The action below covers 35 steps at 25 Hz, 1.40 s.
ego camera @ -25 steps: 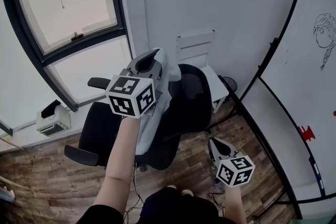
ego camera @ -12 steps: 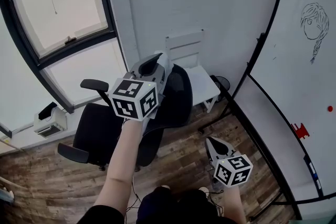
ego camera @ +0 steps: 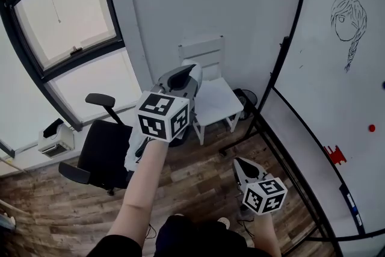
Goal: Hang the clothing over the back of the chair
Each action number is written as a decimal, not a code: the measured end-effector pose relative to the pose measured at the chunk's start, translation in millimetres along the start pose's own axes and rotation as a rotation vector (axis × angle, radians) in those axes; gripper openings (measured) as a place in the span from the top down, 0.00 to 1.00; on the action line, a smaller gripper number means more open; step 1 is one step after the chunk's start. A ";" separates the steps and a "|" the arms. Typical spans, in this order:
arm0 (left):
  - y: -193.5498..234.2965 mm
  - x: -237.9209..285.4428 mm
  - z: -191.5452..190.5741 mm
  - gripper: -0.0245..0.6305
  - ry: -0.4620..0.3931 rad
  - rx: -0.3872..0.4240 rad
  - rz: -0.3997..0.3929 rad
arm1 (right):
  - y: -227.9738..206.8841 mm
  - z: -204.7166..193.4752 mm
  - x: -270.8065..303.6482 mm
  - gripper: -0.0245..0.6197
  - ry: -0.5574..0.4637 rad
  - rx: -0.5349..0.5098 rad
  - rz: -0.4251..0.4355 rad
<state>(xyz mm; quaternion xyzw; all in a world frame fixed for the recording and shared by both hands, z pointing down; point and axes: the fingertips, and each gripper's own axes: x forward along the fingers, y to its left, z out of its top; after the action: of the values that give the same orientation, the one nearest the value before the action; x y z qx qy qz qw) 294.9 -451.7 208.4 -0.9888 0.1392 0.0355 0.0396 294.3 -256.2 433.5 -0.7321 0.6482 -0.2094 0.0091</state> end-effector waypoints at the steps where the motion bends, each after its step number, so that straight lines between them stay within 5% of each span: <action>1: -8.6 6.5 0.6 0.95 0.001 0.005 -0.007 | -6.5 0.1 -4.8 0.96 0.000 -0.001 -0.002; 22: -169.9 100.4 -1.8 0.95 -0.007 -0.014 -0.176 | -127.8 -5.2 -100.4 0.96 -0.013 0.035 -0.134; 35: -125.3 79.5 -33.9 0.95 0.030 -0.160 -0.175 | -109.5 11.3 -71.9 0.96 -0.020 0.004 -0.130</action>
<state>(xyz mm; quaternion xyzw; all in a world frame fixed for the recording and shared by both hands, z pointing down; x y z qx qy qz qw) 407.9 -356.2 244.2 -0.9976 0.0497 0.0280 -0.0386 396.3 -173.2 433.2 -0.7748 0.5985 -0.2034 0.0033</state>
